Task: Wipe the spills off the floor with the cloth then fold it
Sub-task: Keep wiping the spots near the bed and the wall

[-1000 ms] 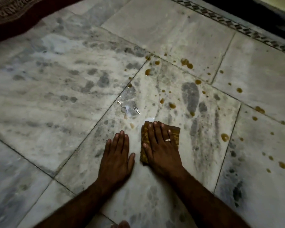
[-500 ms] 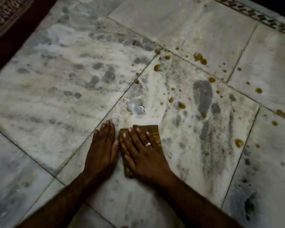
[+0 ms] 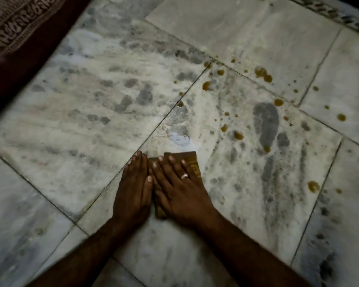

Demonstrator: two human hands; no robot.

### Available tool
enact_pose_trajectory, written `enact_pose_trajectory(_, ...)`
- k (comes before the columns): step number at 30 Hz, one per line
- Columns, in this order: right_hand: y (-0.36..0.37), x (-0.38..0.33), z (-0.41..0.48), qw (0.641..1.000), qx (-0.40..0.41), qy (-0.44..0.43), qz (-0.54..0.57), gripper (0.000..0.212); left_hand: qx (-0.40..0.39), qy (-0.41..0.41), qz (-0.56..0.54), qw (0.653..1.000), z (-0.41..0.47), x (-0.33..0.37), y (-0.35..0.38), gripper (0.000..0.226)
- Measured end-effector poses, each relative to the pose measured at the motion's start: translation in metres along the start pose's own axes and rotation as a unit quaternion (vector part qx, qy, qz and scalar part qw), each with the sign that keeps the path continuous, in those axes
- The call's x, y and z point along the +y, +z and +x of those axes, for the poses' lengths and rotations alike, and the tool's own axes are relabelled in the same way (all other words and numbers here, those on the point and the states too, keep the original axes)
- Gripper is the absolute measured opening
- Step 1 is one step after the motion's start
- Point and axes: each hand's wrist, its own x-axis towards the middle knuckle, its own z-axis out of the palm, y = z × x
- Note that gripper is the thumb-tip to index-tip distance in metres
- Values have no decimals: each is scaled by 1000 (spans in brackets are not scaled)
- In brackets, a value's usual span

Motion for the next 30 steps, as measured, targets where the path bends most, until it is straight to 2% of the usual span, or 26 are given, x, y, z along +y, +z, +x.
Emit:
enact_pose_trajectory(2, -11, 12, -21, 1000, -21, 6, 5, 62, -15, 10, 62, 998, 0, 2, 0, 62)
enact_pose_trajectory(3, -20, 18, -27, 999, -24, 37, 15, 66, -22, 14, 87, 996, 1, 4, 1, 63)
enact_pose_trajectory(5, -38, 31, -35, 992, 6, 122, 34, 72, -32, 12, 108, 994, 1, 6, 2, 63)
enact_pose_trajectory(7, -58, 35, -43, 988, 31, 146, 39, 69, -39, 7, 109, 993, 2, 6, 2, 63)
enact_pose_trajectory(9, -70, 28, -50, 996, 20, 79, 35, 61, -39, 11, 99, 994, 1, 6, 2, 60)
enact_pose_trajectory(11, -72, 13, -56, 999, -46, 6, 10, 66, -33, 18, 86, 996, 1, 7, 0, 58)
enact_pose_trajectory(14, -59, -2, -63, 993, -117, -9, -24, 74, -20, 2, 32, 999, 4, 15, -3, 59)
enact_pose_trajectory(18, -51, -3, -66, 995, -74, 30, 51, 39, -23, -32, -66, 997, 11, 29, -7, 64)
enact_pose_trajectory(21, -58, 0, -64, 985, -55, 51, 156, 26, -28, -45, -105, 993, 13, 36, -10, 59)
enact_pose_trajectory(23, -66, 3, -61, 948, -58, 136, 280, 25, -32, -63, -135, 988, 14, 41, -13, 56)
enact_pose_trajectory(26, -79, 9, -59, 833, -32, 294, 468, 18, -39, -75, -202, 976, 18, 47, -22, 51)
enact_pose_trajectory(28, -88, 16, -55, 759, -5, 337, 557, 15, -43, -64, -241, 967, 23, 51, -29, 46)
enact_pose_trajectory(30, -100, 22, -50, 705, 13, 346, 619, 14, -71, -55, -267, 959, 28, 56, -36, 44)
